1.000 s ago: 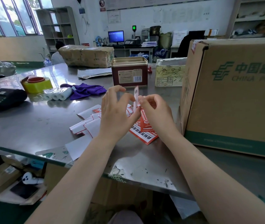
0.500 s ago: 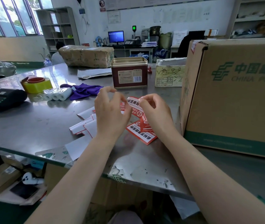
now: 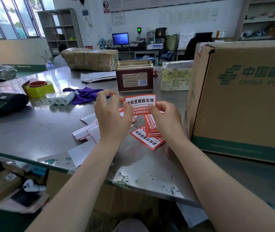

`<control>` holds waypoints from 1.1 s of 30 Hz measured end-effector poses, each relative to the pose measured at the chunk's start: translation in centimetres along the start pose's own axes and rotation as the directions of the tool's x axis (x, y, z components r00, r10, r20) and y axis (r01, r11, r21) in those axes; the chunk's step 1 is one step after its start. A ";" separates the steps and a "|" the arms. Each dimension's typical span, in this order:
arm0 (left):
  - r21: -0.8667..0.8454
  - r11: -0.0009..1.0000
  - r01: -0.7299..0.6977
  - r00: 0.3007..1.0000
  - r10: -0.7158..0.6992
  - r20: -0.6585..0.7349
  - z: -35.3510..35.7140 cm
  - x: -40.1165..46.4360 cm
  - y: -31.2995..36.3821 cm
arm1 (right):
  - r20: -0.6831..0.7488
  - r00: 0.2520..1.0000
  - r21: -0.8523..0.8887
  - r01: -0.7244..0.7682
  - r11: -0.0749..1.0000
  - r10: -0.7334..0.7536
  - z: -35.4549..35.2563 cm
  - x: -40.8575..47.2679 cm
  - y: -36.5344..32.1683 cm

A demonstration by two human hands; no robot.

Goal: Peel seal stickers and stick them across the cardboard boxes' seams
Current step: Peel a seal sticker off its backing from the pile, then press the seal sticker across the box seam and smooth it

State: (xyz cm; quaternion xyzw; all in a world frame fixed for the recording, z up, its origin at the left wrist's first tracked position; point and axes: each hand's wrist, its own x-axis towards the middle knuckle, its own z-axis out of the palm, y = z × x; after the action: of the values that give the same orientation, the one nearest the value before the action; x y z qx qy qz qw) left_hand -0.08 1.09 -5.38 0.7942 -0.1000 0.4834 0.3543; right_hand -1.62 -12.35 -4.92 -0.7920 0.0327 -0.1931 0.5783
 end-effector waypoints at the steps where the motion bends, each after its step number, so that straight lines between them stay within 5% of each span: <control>1: 0.001 1.000 0.008 1.000 -0.008 -0.001 0.0 0.0 -0.1 | -0.022 1.000 0.009 0.020 1.000 -0.020 -0.1 -0.1 -0.1; 10: 0.116 0.988 0.098 0.995 -0.094 -0.040 0.2 0.2 -0.4 | -0.095 0.983 -0.041 0.156 0.987 -0.160 -0.6 -0.5 -0.5; 23: 0.196 0.962 0.191 0.977 -0.205 0.058 0.6 1.5 0.0 | -0.172 0.910 -0.347 0.303 0.887 -0.378 -0.3 -0.8 -1.8; 33: 0.249 0.930 0.270 0.947 -0.303 0.108 -0.8 7.7 3.9 | -0.119 0.779 -0.590 0.444 0.675 -0.616 -1.3 0.8 -10.8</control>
State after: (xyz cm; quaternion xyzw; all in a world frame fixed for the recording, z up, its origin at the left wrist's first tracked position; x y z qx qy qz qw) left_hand 1.36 0.15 3.13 0.8689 0.0488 0.3759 0.3183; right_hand -3.22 -10.18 5.65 -0.8534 -0.0598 -0.4584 0.2407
